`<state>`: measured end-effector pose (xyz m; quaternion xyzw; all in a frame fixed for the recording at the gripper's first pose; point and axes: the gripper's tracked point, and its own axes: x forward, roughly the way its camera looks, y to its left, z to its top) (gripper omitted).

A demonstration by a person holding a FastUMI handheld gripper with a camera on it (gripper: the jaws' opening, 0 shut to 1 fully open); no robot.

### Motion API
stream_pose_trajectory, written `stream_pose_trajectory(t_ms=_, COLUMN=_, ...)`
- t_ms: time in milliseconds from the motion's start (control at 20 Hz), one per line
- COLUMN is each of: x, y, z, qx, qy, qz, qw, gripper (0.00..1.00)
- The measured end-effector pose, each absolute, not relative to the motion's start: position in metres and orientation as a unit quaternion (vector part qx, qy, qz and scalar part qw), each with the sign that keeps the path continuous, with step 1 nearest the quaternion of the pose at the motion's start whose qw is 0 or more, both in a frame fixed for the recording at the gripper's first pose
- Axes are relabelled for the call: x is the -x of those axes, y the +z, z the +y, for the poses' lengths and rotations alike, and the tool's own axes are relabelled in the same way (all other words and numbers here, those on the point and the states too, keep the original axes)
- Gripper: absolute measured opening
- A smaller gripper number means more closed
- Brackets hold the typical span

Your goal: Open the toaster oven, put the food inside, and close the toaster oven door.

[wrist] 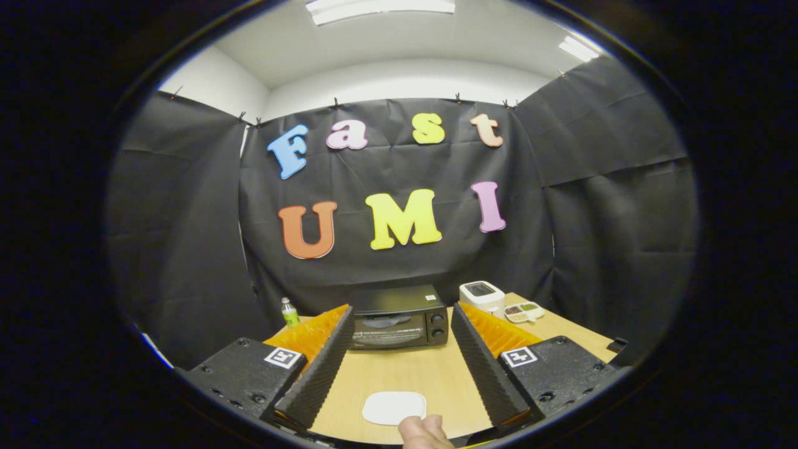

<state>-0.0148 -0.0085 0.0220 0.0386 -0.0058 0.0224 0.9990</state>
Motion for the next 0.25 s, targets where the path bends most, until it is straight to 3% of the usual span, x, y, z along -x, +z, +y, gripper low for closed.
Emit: stream_pose_trajectory(t_ms=250, x=0.0161, y=0.0196, z=-0.0066, qx=-0.031, qy=0.021, qz=-0.008, qw=0.999, gripper=1.0)
